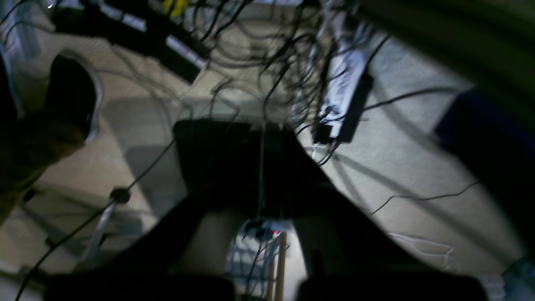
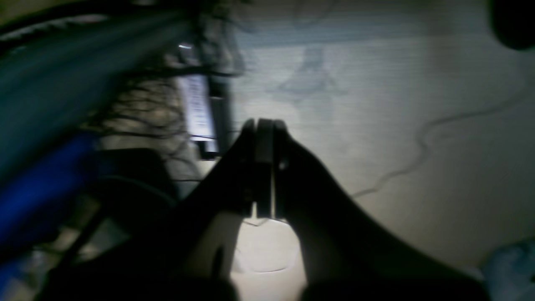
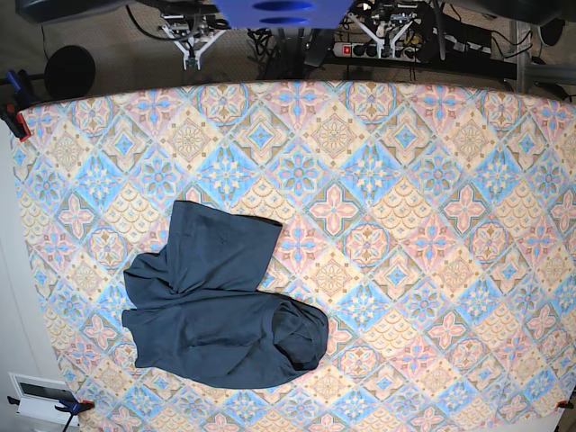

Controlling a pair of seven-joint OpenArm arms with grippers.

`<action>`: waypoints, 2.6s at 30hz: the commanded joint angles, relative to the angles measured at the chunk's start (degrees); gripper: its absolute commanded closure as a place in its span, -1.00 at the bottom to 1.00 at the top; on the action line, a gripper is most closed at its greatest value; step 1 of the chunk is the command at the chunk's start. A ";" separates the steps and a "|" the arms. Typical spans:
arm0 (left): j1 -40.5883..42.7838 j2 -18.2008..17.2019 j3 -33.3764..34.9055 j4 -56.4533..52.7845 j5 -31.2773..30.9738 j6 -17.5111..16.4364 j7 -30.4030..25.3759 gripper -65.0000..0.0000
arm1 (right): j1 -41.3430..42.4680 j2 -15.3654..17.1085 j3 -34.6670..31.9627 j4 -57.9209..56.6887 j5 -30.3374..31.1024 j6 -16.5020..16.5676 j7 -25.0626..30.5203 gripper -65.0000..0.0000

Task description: Layout the t-shirt on the table in an organized manner, then fold the t-shirt properly

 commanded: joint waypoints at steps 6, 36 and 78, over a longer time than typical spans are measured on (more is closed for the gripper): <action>6.26 -3.97 0.10 5.87 0.01 0.17 -0.24 1.00 | -8.67 2.29 0.07 10.64 0.34 0.03 -0.19 0.99; 48.90 -15.14 -0.96 76.73 -0.60 0.25 0.20 1.00 | -41.11 13.20 1.04 57.58 18.27 0.03 -0.19 1.00; 20.42 -6.00 -0.43 100.38 -0.60 0.17 31.06 0.57 | 2.94 17.42 -1.68 90.46 18.36 0.12 -36.06 0.06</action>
